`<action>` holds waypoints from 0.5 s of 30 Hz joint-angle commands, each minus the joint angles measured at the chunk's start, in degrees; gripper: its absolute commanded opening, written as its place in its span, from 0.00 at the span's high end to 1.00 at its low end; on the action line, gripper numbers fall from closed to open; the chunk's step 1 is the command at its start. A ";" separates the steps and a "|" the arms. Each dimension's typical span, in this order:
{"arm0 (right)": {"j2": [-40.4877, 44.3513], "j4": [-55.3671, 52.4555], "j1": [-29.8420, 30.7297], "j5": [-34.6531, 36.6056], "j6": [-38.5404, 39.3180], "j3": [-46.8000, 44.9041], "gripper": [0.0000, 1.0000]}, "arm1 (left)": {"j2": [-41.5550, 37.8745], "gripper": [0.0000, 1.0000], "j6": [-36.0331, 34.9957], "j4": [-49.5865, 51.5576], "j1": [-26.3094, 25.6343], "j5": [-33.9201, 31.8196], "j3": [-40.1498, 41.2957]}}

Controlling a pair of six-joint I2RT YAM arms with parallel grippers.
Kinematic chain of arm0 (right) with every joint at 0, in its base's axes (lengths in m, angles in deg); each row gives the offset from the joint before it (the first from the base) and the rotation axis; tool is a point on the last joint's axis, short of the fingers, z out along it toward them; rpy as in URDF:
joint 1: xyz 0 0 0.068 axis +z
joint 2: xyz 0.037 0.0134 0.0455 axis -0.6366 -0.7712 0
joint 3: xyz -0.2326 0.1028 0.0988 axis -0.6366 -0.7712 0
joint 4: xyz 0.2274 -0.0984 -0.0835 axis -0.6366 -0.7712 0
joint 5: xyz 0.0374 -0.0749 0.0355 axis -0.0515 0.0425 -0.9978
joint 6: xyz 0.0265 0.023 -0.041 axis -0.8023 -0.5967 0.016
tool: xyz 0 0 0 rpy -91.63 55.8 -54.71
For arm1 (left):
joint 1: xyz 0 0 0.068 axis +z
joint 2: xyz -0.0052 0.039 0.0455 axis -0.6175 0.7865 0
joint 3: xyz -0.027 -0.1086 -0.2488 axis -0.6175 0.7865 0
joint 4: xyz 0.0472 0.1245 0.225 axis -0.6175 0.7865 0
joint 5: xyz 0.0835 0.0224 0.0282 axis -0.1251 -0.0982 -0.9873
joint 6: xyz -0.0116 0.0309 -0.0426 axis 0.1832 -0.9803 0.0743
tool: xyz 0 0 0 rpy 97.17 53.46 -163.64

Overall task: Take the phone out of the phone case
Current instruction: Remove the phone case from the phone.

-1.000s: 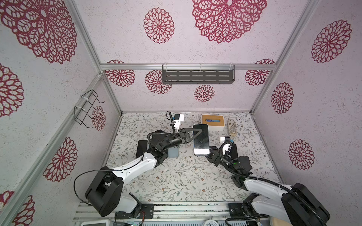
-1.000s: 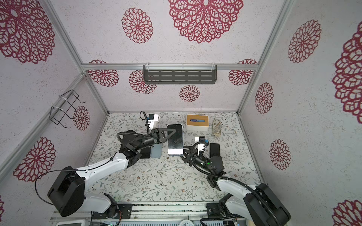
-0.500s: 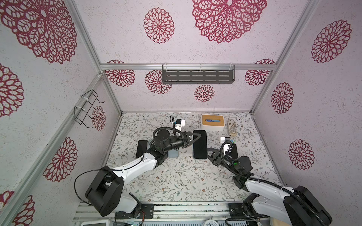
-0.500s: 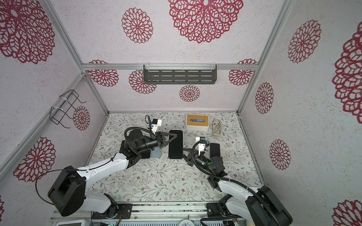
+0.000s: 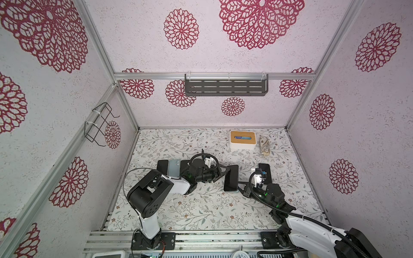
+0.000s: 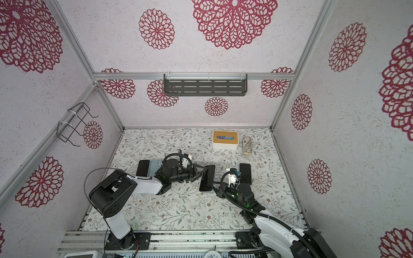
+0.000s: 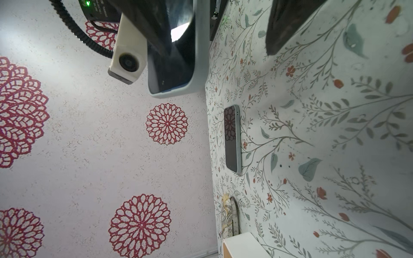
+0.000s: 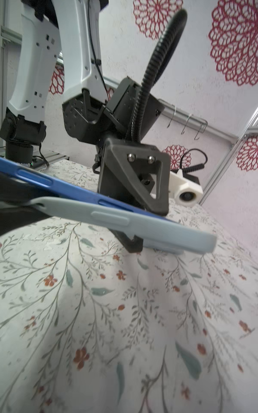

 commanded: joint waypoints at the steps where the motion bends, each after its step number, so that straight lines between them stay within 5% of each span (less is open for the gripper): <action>1: -0.48 1.23 0.35 3.26 2.02 0.70 1.00 | 0.69 0.21 -1.33 -5.89 -0.52 -1.85 0.30; 7: -4.55 1.02 0.32 4.37 1.68 0.90 1.00 | -4.58 0.10 -11.25 8.37 -2.40 -6.37 -1.49; 15: -8.90 1.17 -0.17 4.84 1.62 2.65 1.00 | -15.90 0.09 -37.97 44.31 -12.60 -28.68 -9.55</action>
